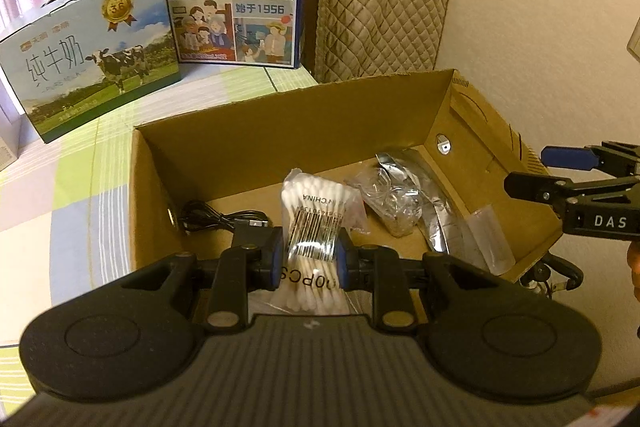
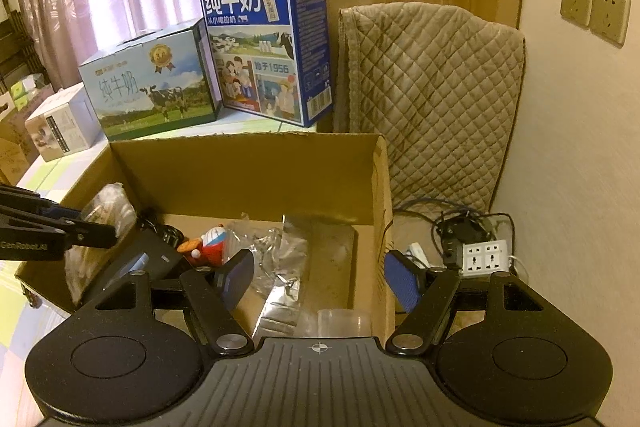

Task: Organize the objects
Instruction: 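Open right gripper to drop the cylinder while left gripper releases swab bag into box, then withdraw both grippers from the cardboard box back over the table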

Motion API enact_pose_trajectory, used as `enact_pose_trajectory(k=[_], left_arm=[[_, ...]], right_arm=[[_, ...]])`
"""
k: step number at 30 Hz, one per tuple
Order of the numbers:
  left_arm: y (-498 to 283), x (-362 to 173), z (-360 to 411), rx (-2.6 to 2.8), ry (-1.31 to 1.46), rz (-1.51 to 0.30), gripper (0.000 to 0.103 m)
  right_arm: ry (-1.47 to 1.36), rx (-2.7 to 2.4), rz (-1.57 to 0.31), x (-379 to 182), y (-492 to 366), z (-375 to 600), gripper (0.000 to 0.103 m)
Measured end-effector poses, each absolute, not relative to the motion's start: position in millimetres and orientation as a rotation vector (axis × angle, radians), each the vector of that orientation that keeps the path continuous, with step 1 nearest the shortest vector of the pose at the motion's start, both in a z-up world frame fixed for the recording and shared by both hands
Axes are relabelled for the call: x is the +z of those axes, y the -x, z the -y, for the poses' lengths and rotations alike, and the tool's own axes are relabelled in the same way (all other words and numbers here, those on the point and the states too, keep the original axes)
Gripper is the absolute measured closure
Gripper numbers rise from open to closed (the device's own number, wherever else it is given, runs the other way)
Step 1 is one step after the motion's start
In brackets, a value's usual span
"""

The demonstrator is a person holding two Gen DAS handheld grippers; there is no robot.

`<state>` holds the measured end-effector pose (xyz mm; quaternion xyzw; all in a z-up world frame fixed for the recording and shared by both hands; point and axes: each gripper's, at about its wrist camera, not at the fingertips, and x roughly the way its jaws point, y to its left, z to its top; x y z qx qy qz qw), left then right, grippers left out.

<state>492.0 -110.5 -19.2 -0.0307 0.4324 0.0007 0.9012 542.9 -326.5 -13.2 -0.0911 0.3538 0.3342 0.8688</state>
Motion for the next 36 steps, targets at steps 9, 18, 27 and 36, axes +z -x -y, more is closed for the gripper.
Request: enact_pose_trajectory(k=[9,18,27,36], left_arm=[[-512.6,-18.7,120.3,-0.014,0.035,-0.880,0.080],[-514.4,-14.0,120.6,-0.016,0.026,-0.864,0.041],[-502.1,-8.5,110.8,0.012,0.034,-0.886,0.024],[-482.5,-4.3,103.0,0.036,0.060,-0.894,0.020]], right_arm=[[0.184,0.704,-0.736,-13.2,-547.8,324.4,0.034],[0.171,0.712,-0.725,-9.3,-548.2,322.5,0.034],[0.164,0.720,-0.743,-10.8,-540.7,321.2,0.034],[0.148,0.733,-0.765,-12.4,-524.6,319.6,0.034]])
